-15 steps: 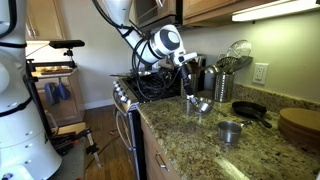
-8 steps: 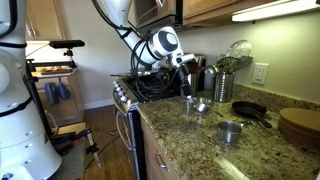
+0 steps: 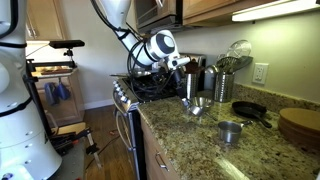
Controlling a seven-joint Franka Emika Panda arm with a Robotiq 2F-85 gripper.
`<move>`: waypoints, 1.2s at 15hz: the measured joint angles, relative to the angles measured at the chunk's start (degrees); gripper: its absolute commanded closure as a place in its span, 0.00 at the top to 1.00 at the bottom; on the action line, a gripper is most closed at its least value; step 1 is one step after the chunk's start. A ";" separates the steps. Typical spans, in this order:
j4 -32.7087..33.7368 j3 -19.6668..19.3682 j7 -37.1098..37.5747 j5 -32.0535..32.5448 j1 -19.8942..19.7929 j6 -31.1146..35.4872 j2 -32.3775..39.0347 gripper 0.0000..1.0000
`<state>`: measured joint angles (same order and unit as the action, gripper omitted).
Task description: Seperate the silver pots.
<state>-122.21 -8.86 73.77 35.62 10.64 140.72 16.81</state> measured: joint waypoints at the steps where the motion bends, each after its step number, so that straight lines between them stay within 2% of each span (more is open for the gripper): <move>1: -0.06 0.12 0.53 0.34 0.00 -0.21 0.00 0.12; 18: -0.98 1.42 11.48 5.41 0.00 -2.60 2.74 0.12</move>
<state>-123.20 -7.45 85.25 41.03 10.64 138.12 19.55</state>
